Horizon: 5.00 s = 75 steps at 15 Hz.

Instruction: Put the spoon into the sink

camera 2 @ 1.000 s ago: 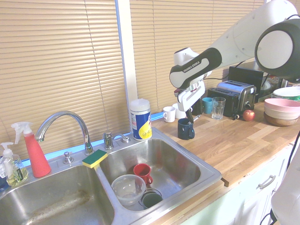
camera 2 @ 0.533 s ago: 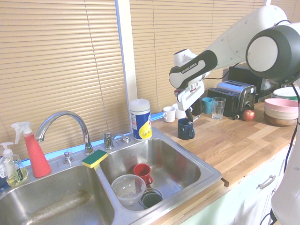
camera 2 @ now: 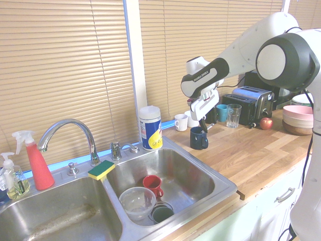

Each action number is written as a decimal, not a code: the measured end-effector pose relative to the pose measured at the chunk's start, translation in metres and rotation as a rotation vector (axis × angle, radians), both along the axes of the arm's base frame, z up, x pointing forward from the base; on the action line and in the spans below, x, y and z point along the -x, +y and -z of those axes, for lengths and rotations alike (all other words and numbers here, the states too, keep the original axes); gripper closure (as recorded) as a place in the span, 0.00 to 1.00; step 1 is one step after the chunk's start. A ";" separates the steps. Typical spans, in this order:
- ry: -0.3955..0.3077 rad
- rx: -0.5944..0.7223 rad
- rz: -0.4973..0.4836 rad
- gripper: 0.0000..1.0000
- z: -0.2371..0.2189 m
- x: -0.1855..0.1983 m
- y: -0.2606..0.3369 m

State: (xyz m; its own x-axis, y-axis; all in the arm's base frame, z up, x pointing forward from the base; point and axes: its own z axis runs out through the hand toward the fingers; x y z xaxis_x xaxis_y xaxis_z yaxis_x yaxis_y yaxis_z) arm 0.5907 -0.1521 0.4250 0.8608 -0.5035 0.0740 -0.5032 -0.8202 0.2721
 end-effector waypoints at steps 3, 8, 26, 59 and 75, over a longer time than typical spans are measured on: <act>-0.003 0.000 -0.005 1.00 -0.001 -0.002 0.000; 0.015 -0.002 -0.005 1.00 0.011 -0.004 -0.001; 0.015 -0.002 -0.016 1.00 0.015 -0.007 0.004; 0.051 0.052 -0.317 1.00 0.055 0.128 0.286; 0.175 0.025 -0.240 0.00 0.192 0.090 0.273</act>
State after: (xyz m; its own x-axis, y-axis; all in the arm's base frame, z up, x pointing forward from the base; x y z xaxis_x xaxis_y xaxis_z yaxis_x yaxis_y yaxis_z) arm 0.5007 0.1213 0.2331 0.9560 -0.2835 -0.0759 -0.2391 -0.9022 0.3590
